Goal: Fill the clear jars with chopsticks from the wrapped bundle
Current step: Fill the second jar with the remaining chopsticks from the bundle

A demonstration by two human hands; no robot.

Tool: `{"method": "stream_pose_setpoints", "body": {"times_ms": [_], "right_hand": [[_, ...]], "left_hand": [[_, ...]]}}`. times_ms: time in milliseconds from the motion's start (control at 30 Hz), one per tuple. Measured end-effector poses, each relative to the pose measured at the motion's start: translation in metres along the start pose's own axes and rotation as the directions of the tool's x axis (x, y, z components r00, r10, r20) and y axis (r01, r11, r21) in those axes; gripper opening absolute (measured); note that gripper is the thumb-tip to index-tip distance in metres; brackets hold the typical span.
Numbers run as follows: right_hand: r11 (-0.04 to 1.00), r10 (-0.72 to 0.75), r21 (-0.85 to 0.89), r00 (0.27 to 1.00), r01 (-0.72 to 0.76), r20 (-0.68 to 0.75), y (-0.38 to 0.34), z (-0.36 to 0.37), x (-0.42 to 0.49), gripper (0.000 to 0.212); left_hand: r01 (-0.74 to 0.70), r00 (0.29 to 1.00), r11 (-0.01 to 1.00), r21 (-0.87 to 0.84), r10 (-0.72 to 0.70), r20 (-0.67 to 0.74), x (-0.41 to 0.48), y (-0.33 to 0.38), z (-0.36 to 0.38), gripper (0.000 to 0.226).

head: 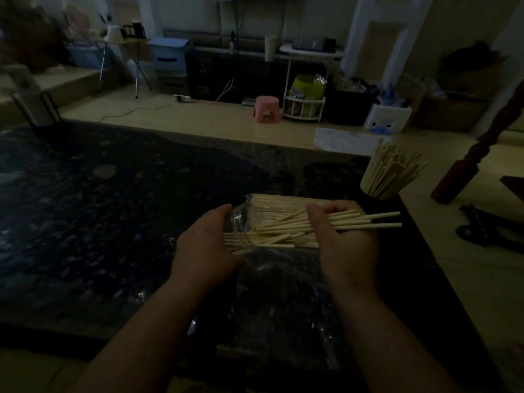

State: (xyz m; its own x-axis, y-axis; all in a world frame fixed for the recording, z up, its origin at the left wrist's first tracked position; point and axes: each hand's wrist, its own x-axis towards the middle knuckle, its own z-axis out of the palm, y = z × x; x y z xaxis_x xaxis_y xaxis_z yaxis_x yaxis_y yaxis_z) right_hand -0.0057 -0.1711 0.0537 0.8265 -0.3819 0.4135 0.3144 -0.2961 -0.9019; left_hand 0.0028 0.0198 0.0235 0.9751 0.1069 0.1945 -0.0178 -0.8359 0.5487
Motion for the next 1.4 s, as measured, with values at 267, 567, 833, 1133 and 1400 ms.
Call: {"method": "stream_pose_setpoints", "body": {"times_ms": [267,567,833,1133,1400], "right_hand": [[0.975,0.186,0.123,0.983,-0.185,0.007,0.001,-0.002,0.003,0.016],[0.982,0.187,0.002,0.982,-0.187,0.040,0.007,0.001,0.002,0.015],[0.975,0.214,-0.073,0.972,-0.208,0.098,0.012,0.001,0.001,0.017],[0.951,0.310,-0.041,0.938,-0.307,0.155,0.012,0.004,0.004,0.036],[0.919,0.392,-0.038,0.901,-0.392,0.183,0.017,0.000,0.006,0.021]], "left_hand": [[0.004,1.000,0.999,-0.039,-0.004,-0.003,-0.001,0.000,0.000,0.098],[0.007,1.000,0.999,-0.032,-0.007,0.000,0.001,-0.001,-0.001,0.099],[0.012,1.000,0.999,-0.045,-0.012,0.006,-0.001,0.002,-0.002,0.097],[0.024,0.999,0.999,-0.037,-0.024,0.023,0.000,-0.001,-0.002,0.100],[0.088,0.996,0.995,-0.046,-0.089,-0.018,0.004,-0.007,-0.003,0.103]]}}
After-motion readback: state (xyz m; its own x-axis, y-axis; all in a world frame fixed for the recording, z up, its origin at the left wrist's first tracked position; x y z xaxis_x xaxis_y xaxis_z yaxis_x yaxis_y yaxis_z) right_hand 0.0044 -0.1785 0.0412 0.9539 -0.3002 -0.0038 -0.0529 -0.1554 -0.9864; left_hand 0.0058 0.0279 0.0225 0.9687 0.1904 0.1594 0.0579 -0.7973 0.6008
